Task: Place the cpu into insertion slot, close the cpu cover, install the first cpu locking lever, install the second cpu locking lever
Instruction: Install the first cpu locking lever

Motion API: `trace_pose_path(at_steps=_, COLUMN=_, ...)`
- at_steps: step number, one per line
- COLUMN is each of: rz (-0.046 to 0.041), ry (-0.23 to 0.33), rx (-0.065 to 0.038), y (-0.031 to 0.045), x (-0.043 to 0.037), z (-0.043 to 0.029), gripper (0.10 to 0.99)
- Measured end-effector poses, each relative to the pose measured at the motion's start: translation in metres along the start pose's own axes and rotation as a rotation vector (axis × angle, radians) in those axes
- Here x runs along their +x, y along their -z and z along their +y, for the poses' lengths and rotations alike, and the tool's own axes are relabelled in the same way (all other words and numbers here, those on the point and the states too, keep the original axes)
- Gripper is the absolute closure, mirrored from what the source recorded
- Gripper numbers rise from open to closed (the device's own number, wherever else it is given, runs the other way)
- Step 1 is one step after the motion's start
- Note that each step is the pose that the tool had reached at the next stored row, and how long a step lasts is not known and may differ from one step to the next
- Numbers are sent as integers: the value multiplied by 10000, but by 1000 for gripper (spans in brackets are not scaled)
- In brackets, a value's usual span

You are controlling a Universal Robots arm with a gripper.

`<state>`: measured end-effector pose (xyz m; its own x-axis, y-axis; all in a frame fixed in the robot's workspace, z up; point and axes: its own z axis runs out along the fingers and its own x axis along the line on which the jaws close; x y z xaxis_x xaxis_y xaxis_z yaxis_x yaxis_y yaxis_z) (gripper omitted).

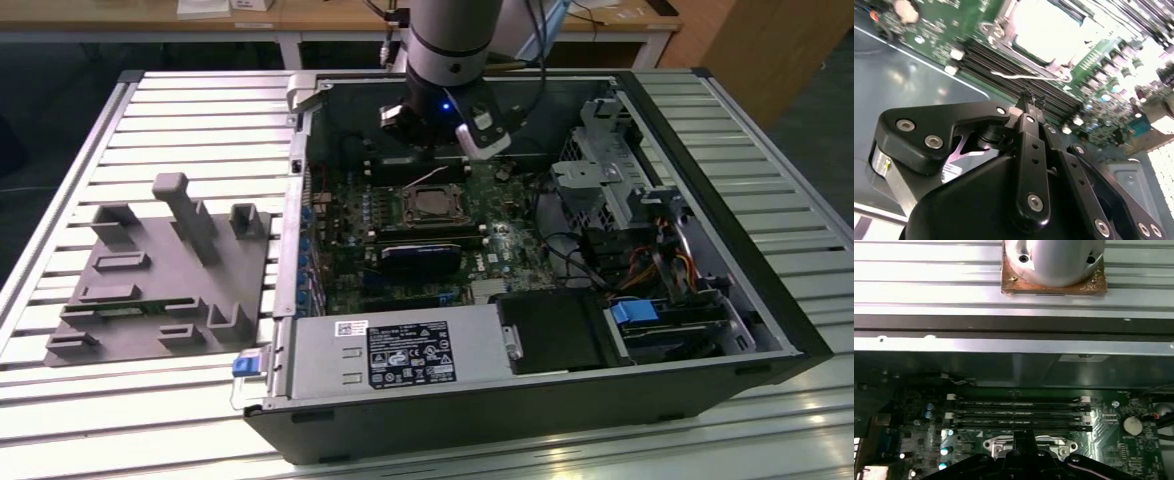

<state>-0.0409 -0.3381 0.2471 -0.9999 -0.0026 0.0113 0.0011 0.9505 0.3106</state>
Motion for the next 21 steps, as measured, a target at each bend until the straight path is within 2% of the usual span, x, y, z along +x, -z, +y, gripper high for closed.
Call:
trace_pose_path(at_steps=7, rz=-19, ry=8, rx=-1, y=-1, x=-15, z=0, gripper=980)
trace_pose_path(at_steps=9, rz=-240, ry=83, rx=0, y=-7, x=7, z=-3, gripper=980)
trace_pose_path(at_steps=11, rz=-501, ry=165, rx=0, y=-11, x=30, z=-4, gripper=980)
trace_pose_path(at_steps=13, rz=-804, ry=265, rx=2, y=-15, x=56, z=-6, gripper=980)
trace_pose_path(at_steps=15, rz=-1032, ry=340, rx=1, y=-22, x=80, z=-8, gripper=980)
trace_pose_path(at_steps=18, rz=-1224, ry=401, rx=2, y=-46, x=108, z=-15, gripper=980)
trace_pose_path(at_steps=21, rz=-1360, ry=446, rx=3, y=-76, x=128, z=-25, gripper=980)
